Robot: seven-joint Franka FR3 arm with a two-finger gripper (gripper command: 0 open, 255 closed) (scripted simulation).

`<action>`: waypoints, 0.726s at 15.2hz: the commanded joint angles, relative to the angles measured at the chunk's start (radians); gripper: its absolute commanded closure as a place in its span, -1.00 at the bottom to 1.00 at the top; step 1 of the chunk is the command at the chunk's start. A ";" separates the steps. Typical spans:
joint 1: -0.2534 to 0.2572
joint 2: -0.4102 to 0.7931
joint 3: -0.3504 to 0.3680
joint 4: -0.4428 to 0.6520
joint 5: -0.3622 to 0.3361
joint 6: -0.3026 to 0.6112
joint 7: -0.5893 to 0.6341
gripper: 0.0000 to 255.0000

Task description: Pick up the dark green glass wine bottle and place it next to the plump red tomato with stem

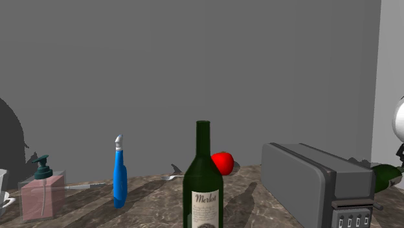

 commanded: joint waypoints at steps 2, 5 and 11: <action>0.068 -0.053 -0.064 0.108 0.020 -0.071 0.207 -1.00; 0.081 -0.085 -0.076 0.113 0.007 -0.045 0.216 -1.00; 0.098 -0.124 -0.090 0.122 -0.008 -0.014 0.226 -1.00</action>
